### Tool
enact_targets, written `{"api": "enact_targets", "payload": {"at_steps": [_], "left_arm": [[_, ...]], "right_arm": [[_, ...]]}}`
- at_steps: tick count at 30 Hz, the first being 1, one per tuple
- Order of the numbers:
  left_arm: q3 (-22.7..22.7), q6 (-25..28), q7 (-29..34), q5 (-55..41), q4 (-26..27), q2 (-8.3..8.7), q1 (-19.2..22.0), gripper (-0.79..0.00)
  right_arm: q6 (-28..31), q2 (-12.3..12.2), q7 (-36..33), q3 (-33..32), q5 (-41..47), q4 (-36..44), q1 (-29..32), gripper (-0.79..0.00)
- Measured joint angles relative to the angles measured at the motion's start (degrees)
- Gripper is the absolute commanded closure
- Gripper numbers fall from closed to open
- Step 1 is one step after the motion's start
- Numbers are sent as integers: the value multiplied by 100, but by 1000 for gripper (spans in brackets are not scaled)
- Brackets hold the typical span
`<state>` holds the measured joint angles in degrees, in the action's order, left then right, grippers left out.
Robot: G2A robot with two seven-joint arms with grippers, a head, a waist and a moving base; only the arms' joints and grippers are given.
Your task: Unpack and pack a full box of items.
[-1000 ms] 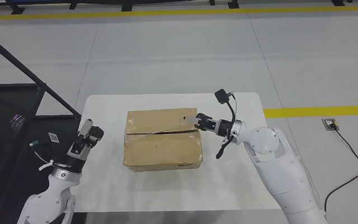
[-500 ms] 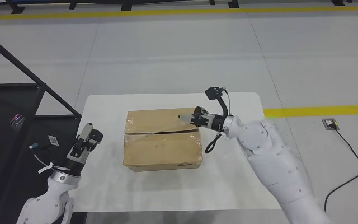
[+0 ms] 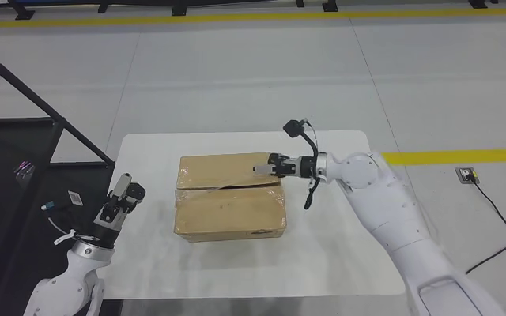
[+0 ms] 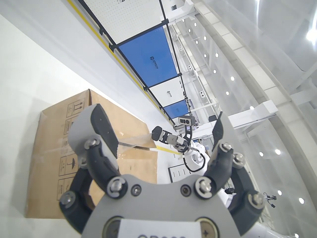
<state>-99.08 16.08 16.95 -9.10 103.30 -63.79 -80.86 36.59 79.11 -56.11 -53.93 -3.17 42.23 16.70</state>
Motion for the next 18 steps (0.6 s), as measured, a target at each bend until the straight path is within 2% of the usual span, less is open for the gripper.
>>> {"api": "enact_targets", "payload": {"at_steps": [5, 11, 15, 18], "left_arm": [[0, 0, 0, 0, 0, 0, 0, -785], [0, 0, 0, 0, 0, 0, 0, -785], [0, 0, 0, 0, 0, 0, 0, -785], [0, 0, 0, 0, 0, 0, 0, -785]], "right_arm": [[300, 67, 406, 89, -126, -417, -193, -785], [60, 177, 939, 266, -387, -586, -303, -785], [34, 263, 871, 362, -283, -833, -400, -785], [286, 323, 570, 409, -55, -1059, -477, -785]]}}
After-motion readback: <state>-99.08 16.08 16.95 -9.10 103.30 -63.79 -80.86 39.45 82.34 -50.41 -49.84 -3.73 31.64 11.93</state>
